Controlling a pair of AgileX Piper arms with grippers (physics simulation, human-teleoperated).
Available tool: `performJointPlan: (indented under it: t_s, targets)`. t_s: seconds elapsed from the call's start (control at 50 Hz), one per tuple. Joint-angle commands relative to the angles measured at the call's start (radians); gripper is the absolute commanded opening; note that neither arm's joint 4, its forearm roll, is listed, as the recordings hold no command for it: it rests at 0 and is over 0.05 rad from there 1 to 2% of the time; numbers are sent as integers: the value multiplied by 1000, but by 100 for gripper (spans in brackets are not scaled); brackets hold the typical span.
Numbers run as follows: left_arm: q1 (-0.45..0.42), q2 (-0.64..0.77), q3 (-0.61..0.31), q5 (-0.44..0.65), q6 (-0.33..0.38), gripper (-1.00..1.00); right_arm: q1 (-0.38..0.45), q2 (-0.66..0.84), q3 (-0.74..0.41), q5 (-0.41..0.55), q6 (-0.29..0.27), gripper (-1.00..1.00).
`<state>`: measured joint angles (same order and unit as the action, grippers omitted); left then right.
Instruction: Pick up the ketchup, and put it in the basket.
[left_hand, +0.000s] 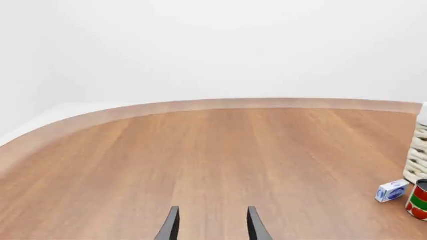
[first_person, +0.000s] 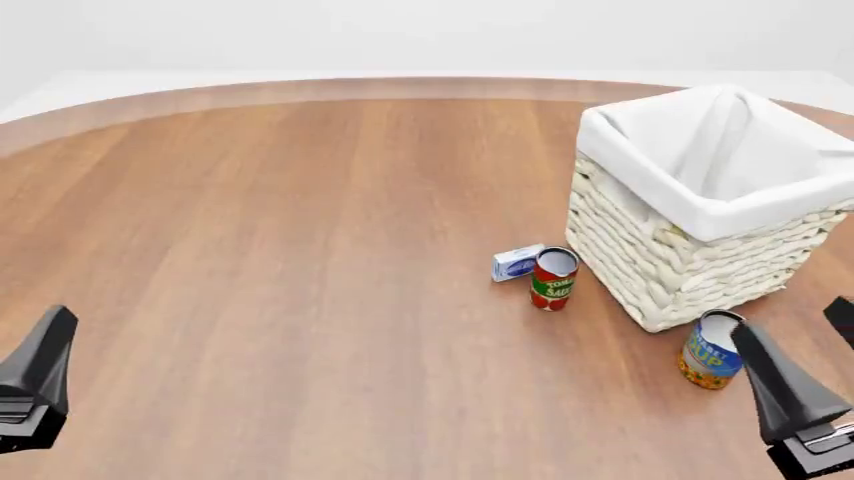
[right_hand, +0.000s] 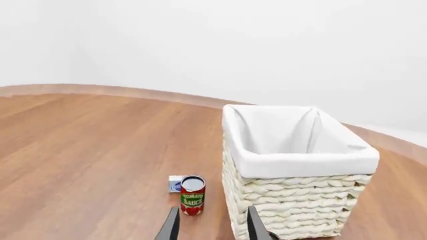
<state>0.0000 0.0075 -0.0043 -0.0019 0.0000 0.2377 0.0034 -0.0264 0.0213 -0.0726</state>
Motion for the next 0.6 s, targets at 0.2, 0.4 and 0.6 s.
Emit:
performJointPlan:
  t_s: [0.2, 0.4, 0.6]
  targets:
    - [0, 0, 0, 0, 0, 100, 185, 129, 2, -65, 8, 100]
    - [0, 0, 0, 0, 0, 100, 277, 239, -15, -138, 17, 100]
    - [0, 0, 0, 0, 0, 100, 333, 328, -51, -185, 30, 100]
